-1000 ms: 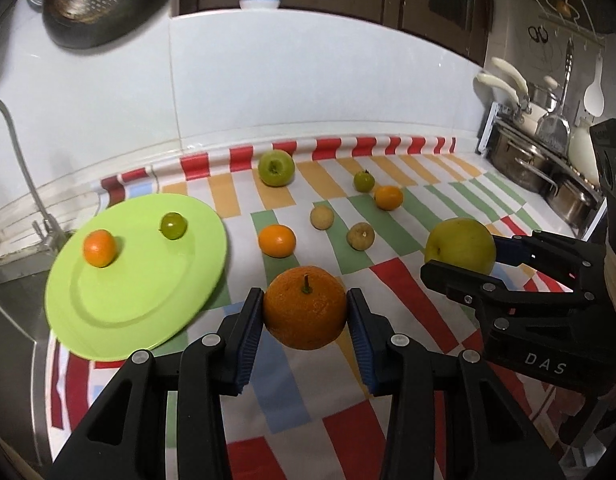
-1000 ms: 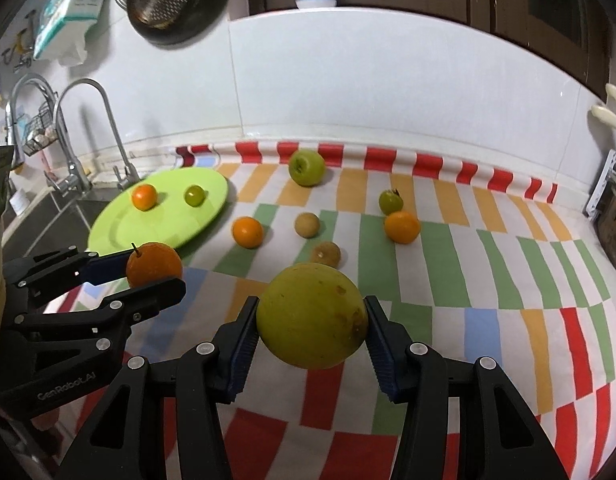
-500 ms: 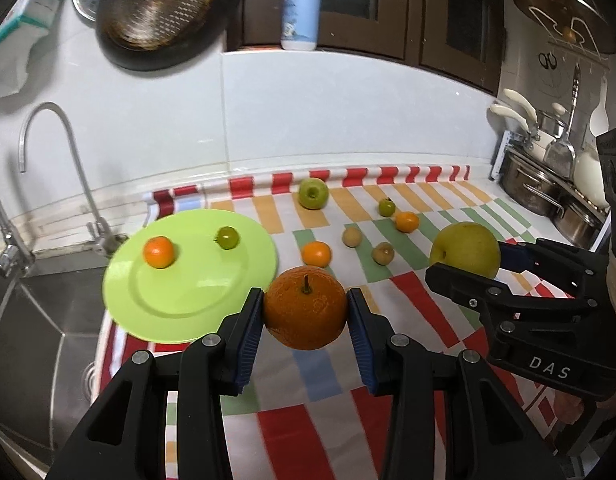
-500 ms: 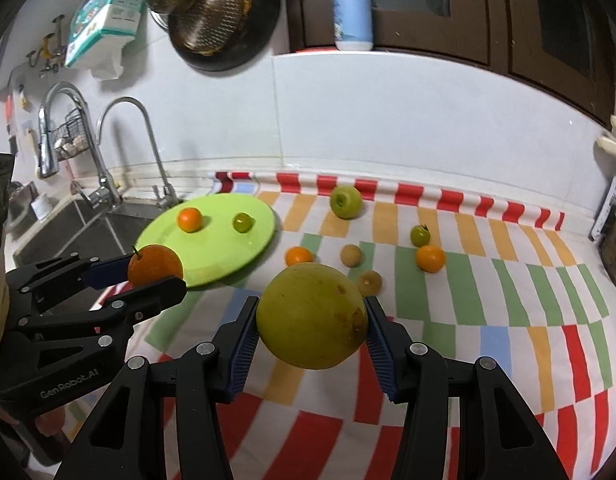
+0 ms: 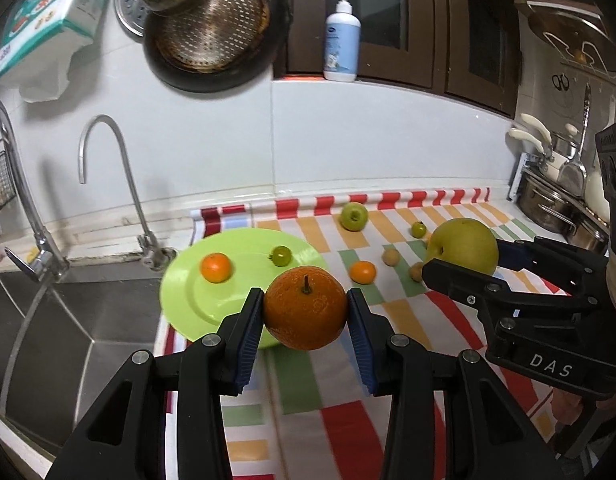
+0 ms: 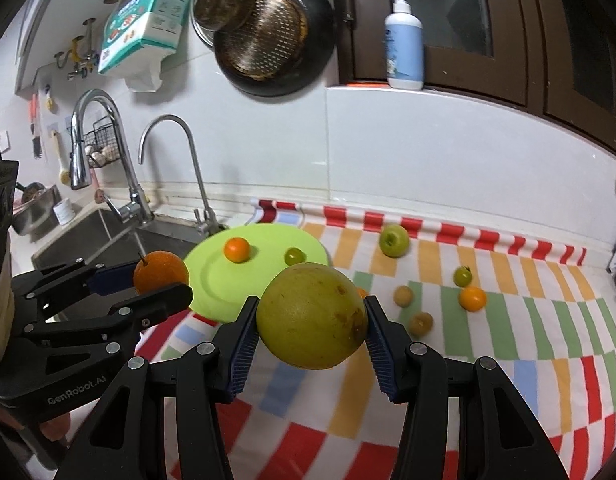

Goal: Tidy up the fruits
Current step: 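Carry the orange and pomelo onto the green plate and release both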

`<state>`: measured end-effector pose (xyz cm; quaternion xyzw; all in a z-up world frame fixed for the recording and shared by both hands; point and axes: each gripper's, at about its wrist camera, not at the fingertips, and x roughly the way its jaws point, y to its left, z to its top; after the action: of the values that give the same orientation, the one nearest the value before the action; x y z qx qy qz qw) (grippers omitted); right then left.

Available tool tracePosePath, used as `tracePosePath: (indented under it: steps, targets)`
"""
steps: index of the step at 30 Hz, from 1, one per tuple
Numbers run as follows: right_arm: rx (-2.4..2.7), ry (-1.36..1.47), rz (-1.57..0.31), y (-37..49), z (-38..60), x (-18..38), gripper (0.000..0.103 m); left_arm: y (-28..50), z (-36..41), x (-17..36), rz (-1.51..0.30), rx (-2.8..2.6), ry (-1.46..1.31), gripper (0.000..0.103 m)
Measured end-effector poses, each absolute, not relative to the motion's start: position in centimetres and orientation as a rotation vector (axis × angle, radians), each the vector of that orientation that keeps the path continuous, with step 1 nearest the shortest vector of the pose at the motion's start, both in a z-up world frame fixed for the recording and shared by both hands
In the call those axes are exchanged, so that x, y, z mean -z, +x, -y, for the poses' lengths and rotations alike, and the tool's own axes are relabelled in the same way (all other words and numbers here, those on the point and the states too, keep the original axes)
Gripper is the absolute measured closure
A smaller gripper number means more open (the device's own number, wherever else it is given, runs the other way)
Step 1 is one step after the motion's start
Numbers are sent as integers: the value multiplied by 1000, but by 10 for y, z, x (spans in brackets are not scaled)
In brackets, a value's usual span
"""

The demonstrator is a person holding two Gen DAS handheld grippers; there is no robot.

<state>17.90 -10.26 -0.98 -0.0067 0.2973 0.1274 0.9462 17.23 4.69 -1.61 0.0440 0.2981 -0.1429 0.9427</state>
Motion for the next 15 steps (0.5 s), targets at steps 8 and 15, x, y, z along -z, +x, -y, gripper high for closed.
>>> tracePosePath:
  steps: [8, 15]
  targets:
    - [-301, -33, -578, 199, 76, 1, 51, 188, -71, 13, -589, 250, 83, 62]
    - [-337, -40, -580, 228, 61, 1, 51, 213, -84, 19, -594, 221, 69, 62]
